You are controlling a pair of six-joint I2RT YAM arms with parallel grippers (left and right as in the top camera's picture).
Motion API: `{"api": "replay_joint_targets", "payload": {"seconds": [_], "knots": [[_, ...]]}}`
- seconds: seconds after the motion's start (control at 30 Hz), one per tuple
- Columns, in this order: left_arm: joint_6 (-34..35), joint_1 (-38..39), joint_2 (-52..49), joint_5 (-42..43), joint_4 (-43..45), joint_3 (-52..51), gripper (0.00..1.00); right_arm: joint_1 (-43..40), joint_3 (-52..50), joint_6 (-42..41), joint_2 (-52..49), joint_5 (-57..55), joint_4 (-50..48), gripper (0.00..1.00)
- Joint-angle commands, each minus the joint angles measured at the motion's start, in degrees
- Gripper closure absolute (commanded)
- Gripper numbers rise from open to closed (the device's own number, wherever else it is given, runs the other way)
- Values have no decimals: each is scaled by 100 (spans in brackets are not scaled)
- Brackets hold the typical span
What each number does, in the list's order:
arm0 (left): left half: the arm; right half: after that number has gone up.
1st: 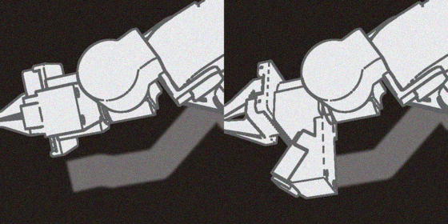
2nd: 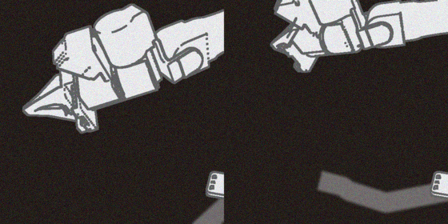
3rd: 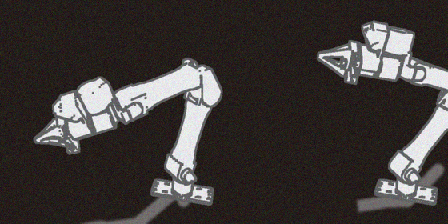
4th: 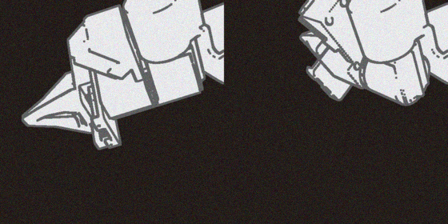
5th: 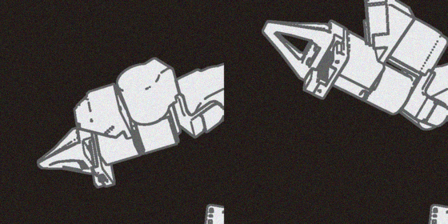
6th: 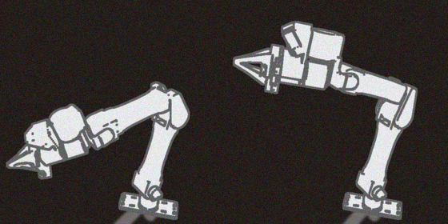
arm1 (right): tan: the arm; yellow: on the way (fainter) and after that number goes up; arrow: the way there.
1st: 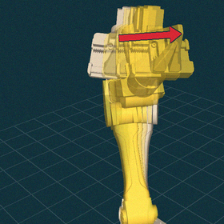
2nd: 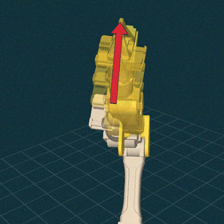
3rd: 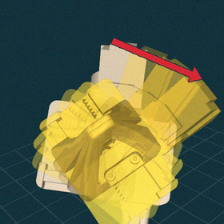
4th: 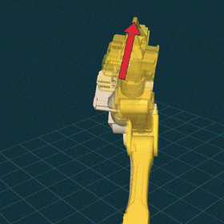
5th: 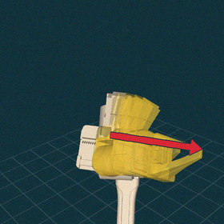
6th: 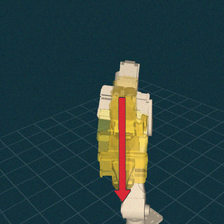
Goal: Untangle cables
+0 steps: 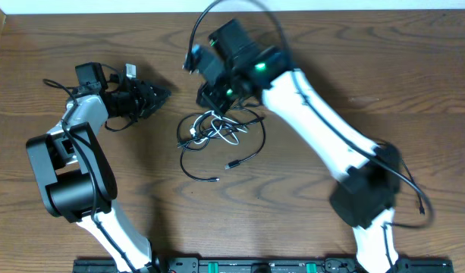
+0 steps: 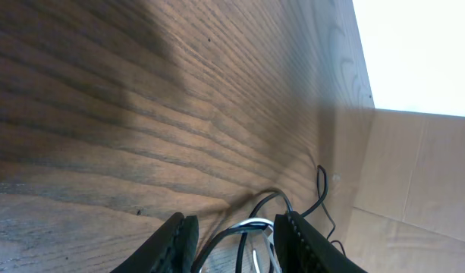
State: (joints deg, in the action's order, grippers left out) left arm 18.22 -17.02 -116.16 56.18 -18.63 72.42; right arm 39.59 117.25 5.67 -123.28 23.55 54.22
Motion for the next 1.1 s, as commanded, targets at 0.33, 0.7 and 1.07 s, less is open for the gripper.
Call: {"api": "replay_joint_targets", "payload": {"seconds": [0.33, 0.7, 1.07], "knots": [[-9, 13, 0, -35, 0, -22, 60, 157, -31, -1611, -1233, -706, 203, 76], [-9, 13, 0, -37, 0, -22, 60, 103, -81, -1880, -1838, -841, 584, 71], [-9, 13, 2, -35, 0, -22, 61, -7, -76, -2031, -1862, -844, 455, 80]]}}
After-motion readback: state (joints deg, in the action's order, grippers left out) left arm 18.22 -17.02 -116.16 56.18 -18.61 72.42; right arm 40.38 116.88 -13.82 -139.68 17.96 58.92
